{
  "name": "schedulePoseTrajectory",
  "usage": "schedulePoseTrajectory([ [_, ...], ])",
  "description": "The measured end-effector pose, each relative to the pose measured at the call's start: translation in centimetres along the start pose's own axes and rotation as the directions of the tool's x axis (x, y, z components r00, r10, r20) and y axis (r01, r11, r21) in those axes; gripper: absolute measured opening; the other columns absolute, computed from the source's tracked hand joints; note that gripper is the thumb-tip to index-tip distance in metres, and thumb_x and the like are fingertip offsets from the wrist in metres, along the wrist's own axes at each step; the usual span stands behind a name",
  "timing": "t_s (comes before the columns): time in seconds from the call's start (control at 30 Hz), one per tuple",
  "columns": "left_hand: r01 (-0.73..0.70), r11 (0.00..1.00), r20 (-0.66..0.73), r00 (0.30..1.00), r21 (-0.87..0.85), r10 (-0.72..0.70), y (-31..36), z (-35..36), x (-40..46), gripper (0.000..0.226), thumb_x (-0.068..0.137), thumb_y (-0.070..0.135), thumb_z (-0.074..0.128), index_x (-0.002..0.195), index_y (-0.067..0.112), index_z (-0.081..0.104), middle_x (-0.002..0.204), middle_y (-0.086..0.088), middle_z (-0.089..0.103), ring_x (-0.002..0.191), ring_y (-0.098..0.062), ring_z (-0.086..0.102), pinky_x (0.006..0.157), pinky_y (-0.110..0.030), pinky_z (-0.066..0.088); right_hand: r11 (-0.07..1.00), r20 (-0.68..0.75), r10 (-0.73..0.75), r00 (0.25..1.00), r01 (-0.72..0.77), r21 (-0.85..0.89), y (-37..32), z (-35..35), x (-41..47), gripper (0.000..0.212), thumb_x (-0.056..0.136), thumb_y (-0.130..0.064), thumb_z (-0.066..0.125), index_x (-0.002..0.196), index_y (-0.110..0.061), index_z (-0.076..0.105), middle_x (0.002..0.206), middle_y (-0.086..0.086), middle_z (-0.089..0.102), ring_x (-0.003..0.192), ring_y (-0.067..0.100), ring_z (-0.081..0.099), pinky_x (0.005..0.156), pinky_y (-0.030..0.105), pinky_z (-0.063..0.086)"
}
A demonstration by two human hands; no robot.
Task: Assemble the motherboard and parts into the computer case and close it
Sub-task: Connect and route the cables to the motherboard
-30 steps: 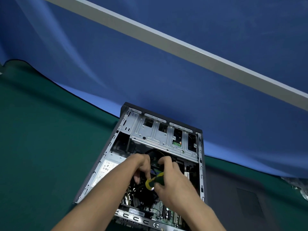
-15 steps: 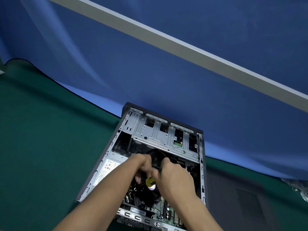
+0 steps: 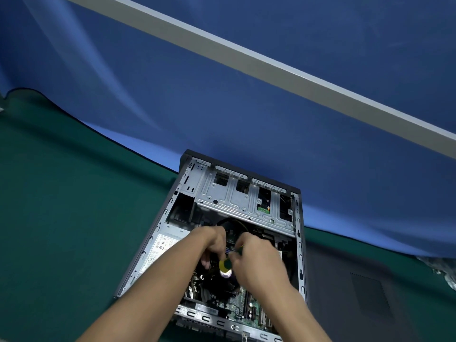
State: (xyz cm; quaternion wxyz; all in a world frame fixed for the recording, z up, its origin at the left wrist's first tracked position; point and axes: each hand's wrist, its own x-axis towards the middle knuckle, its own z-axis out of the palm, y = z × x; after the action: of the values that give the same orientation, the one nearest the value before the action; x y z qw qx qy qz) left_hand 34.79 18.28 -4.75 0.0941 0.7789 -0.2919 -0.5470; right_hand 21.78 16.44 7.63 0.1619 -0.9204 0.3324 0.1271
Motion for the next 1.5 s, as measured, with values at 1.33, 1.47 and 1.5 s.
schedulePoseTrajectory([
  [1.33,0.05,0.838,-0.578,0.746,0.543,0.33,16.1,17.5,-4.9,0.022,0.099,0.028,0.037,0.097,0.012,0.052,0.101,-0.01,0.064,0.093,-0.033,0.062,0.067,-0.035,0.039,0.254,0.32,0.266,0.91,-0.386,0.887,26.7,8.8,-3.2,0.016,0.083,-0.014,0.067,0.074,-0.014,0.054,0.064,0.002,0.052,0.051,0.015,0.047,0.04,0.02,0.032],
  [1.47,0.192,0.706,-0.54,0.784,0.681,0.308,16.4,18.1,-4.6,0.015,0.1,0.014,0.034,0.111,0.011,0.043,0.111,-0.008,0.058,0.096,-0.03,0.065,0.062,-0.032,0.038,0.489,0.356,0.27,0.895,-0.446,0.75,27.0,10.8,-1.7,0.014,0.081,-0.022,0.063,0.072,-0.016,0.054,0.071,0.006,0.064,0.068,0.026,0.065,0.059,0.034,0.049],
  [1.5,0.207,0.685,-0.528,0.795,0.699,0.298,16.5,18.2,-4.6,0.016,0.1,0.013,0.034,0.113,0.01,0.042,0.112,-0.008,0.058,0.097,-0.029,0.065,0.063,-0.032,0.039,0.542,0.356,0.278,0.892,-0.452,0.708,27.0,11.2,-1.4,0.012,0.08,-0.024,0.061,0.073,-0.016,0.056,0.074,0.007,0.066,0.072,0.027,0.067,0.064,0.035,0.052],
])
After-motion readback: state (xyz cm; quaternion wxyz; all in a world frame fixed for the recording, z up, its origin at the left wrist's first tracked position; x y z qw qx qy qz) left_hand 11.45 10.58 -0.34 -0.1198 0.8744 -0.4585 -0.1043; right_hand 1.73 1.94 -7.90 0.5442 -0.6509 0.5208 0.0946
